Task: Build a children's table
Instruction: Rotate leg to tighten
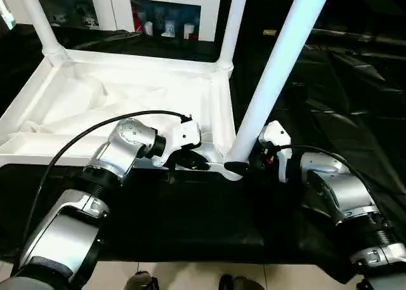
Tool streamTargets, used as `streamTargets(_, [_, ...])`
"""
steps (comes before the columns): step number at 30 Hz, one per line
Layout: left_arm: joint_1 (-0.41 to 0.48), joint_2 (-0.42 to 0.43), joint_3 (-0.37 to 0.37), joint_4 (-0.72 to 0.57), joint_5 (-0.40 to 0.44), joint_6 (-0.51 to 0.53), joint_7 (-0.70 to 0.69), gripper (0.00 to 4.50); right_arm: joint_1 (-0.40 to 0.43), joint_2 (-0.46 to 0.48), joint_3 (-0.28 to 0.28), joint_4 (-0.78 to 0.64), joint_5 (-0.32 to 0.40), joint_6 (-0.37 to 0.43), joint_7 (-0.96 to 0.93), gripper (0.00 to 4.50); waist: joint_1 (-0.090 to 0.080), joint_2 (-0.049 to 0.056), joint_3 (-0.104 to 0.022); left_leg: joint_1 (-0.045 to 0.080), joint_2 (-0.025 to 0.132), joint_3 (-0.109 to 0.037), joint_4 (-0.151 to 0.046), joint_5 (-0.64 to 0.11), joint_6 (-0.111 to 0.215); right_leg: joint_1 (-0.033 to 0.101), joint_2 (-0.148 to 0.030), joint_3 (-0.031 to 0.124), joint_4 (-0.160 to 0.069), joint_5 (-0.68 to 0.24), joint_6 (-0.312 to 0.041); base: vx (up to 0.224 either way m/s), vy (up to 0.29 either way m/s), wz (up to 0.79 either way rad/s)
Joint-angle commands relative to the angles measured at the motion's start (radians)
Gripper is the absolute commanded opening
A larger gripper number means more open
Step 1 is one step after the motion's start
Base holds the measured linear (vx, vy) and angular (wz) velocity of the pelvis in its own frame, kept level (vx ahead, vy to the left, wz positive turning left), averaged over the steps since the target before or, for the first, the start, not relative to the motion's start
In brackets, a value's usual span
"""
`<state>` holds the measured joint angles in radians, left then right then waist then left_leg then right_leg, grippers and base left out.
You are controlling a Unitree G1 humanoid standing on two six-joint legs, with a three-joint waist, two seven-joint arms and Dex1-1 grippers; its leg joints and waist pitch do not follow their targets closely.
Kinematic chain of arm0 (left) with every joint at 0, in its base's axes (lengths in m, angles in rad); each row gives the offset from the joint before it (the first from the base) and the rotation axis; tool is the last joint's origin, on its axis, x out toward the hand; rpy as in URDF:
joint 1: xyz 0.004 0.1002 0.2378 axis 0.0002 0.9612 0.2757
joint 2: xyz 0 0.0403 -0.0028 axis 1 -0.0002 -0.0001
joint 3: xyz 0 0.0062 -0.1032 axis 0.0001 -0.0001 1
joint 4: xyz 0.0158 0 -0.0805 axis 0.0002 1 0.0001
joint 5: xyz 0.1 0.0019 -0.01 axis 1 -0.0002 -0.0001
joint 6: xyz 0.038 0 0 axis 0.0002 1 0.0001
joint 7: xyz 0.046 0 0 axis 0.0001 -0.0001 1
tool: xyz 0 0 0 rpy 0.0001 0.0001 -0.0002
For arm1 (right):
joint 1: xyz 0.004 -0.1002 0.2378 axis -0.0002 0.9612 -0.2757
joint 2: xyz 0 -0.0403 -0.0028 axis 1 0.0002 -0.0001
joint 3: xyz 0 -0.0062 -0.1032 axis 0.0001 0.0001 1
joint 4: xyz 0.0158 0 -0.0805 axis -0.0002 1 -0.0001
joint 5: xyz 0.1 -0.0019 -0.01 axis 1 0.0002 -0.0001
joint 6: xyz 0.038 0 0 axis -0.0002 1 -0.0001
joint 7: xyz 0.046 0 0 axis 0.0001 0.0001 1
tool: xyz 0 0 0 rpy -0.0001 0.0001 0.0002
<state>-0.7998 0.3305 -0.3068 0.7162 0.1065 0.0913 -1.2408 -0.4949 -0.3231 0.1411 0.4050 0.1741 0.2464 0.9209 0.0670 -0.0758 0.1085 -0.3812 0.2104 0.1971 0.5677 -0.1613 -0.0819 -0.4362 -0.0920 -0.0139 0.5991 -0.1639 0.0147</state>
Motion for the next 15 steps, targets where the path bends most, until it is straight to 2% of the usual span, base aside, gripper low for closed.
streamTargets(1, [0.018,-0.049,-0.014,0.022,0.012,0.059,0.086,0.0,-0.013,0.038,-0.001,0.068,-0.047,0.018,-0.137,2.52,0.005,0.007,-0.063,0.014,0.009,0.0,-0.061,-0.194,0.056,0.056,-0.029,0.015,-0.053,-0.122,-0.271,0.0,0.0,0.0])
streamTargets(2, [0.017,-0.079,-0.002,0.025,0.018,0.08,0.155,0.0,-0.022,0.08,-0.023,0.107,-0.061,0.028,-0.242,2.51,0.0,0.007,-0.061,0.013,0.009,-0.001,-0.064,-0.212,0.044,0.055,-0.03,0.015,-0.057,-0.155,-0.262,0.0,0.0,0.0])
streamTargets(3, [0.018,-0.096,0.005,0.023,0.017,0.096,0.187,0.0,-0.027,0.107,-0.042,0.123,-0.055,0.039,-0.29,2.51,-0.007,0.008,-0.058,0.013,0.009,-0.005,-0.069,-0.277,0.008,0.051,-0.033,0.015,-0.068,-0.275,-0.229,0.0,0.0,0.0])
streamTargets(5, [0.023,-0.134,0.01,0.016,0.019,0.128,0.245,0.0,-0.045,0.159,-0.074,0.148,-0.047,0.064,-0.386,2.51,-0.011,0.005,-0.057,0.014,0.008,-0.008,-0.073,-0.299,-0.004,0.049,-0.033,0.016,-0.076,-0.341,-0.193,0.0,0.0,0.0])
streamTargets(6, [0.025,-0.145,0.011,0.013,0.021,0.137,0.262,0.0,-0.051,0.175,-0.082,0.156,-0.047,0.071,-0.417,2.51,-0.013,0.01,-0.057,0.014,0.009,-0.01,-0.075,-0.309,-0.008,0.045,-0.031,0.017,-0.078,-0.343,-0.185,0.0,0.0,0.0])
streamTargets(8, [0.035,-0.217,0.001,0.009,0.038,0.184,0.35,0.0,-0.097,0.258,-0.101,0.215,-0.06,0.078,-0.568,2.51,-0.015,0.011,-0.054,0.015,0.007,-0.01,-0.076,-0.323,-0.013,0.041,-0.029,0.017,-0.081,-0.353,-0.176,0.0,0.0,0.0])
streamTargets(9, [0.039,-0.235,0.0,0.005,0.042,0.193,0.371,0.0,-0.106,0.276,-0.101,0.226,-0.063,0.075,-0.592,2.51,-0.018,0.01,-0.053,0.014,0.005,-0.012,-0.078,-0.339,-0.018,0.04,-0.029,0.016,-0.084,-0.387,-0.163,0.0,0.0,0.0])
streamTargets(11, [0.043,-0.256,-0.002,-0.001,0.04,0.198,0.382,0.0,-0.114,0.298,-0.085,0.232,-0.071,0.058,-0.594,2.51,-0.017,0.011,-0.053,0.017,0.005,-0.013,-0.079,-0.354,-0.015,0.037,-0.028,0.016,-0.089,-0.407,-0.142,0.0,0.0,0.0])
streamTargets(14, [0.045,-0.269,-0.007,-0.007,0.045,0.191,0.394,0.0,-0.121,0.319,-0.075,0.235,-0.084,0.03,-0.59,2.51,-0.016,0.009,-0.054,0.013,0.004,-0.012,-0.08,-0.348,0.0,0.036,-0.026,0.017,-0.09,-0.382,-0.129,0.0,0.0,0.0])
streamTargets(15, [0.043,-0.266,-0.008,-0.006,0.048,0.182,0.394,0.0,-0.12,0.32,-0.074,0.23,-0.08,0.023,-0.575,2.86,-0.016,0.009,-0.054,0.013,0.003,-0.012,-0.081,-0.349,0.003,0.037,-0.025,0.017,-0.091,-0.385,-0.125,0.0,0.0,0.0])
